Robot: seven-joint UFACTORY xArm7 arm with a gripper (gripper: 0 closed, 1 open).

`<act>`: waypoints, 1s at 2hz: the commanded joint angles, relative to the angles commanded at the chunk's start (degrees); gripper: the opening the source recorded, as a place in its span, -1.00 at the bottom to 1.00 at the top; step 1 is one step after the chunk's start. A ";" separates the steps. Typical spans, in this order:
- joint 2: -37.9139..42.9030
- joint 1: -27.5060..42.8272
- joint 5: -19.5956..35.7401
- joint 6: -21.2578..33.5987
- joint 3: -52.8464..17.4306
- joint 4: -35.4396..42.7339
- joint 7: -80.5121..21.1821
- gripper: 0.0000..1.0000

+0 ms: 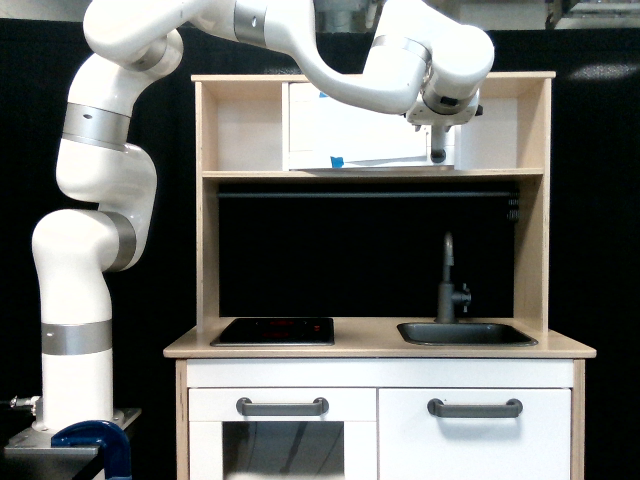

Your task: Open the oven door

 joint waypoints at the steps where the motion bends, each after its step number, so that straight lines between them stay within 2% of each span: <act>1: -4.36 -5.04 -2.70 6.69 -2.94 -9.02 -6.04 1.00; 2: -8.02 -10.93 -8.88 15.59 -8.31 -17.31 -13.58 1.00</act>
